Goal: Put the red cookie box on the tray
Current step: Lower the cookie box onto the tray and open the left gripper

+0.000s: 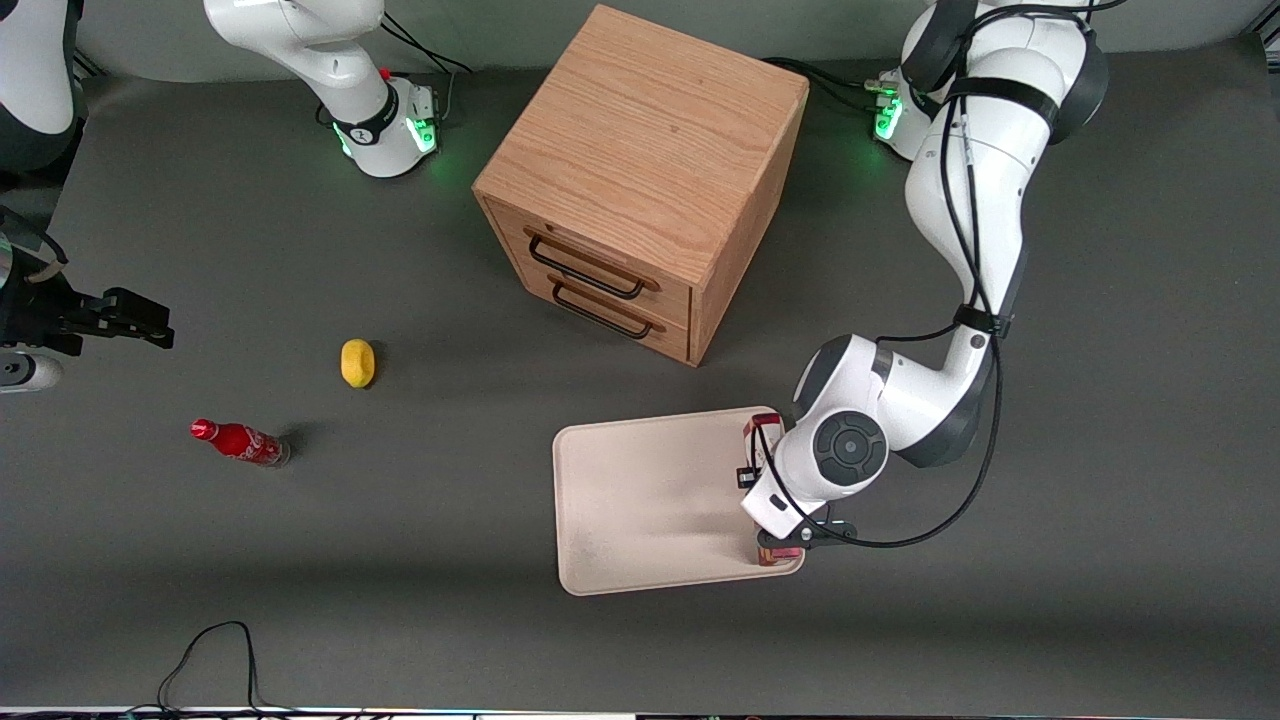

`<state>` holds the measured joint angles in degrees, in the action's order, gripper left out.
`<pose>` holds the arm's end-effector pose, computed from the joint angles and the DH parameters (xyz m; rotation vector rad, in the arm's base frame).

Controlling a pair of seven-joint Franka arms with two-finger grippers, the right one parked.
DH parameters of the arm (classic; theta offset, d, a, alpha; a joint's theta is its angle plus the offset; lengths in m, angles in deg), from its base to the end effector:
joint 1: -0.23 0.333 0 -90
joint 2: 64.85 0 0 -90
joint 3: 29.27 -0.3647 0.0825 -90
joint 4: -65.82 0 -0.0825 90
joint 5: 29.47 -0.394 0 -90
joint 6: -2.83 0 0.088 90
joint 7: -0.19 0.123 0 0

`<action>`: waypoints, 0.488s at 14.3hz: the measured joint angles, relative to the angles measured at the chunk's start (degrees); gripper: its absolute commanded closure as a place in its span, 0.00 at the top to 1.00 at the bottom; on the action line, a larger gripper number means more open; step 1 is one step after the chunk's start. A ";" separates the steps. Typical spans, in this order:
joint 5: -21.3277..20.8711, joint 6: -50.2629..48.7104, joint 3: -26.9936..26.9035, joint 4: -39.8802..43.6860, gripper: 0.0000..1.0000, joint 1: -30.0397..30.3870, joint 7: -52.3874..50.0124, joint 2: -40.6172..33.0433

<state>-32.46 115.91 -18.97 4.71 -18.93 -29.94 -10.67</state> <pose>0.7387 -0.3543 0.2661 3.0652 0.0952 -0.1094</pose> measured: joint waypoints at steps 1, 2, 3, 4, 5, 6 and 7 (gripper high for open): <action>0.00 0.00 -0.01 -0.02 1.00 0.00 -0.01 0.02; -0.01 0.00 -0.03 -0.05 1.00 0.02 -0.01 0.02; -0.02 0.00 -0.05 -0.11 1.00 0.03 -0.01 0.02; -0.03 0.00 -0.06 -0.14 1.00 0.04 -0.01 0.02; -0.04 0.00 -0.07 -0.14 1.00 0.05 -0.01 0.02; -0.06 0.00 -0.07 -0.14 1.00 0.07 -0.01 0.02; -0.06 0.01 -0.07 -0.14 1.00 0.07 -0.01 0.02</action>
<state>-32.53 115.91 -19.04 4.56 -18.85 -29.95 -10.65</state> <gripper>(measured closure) 0.379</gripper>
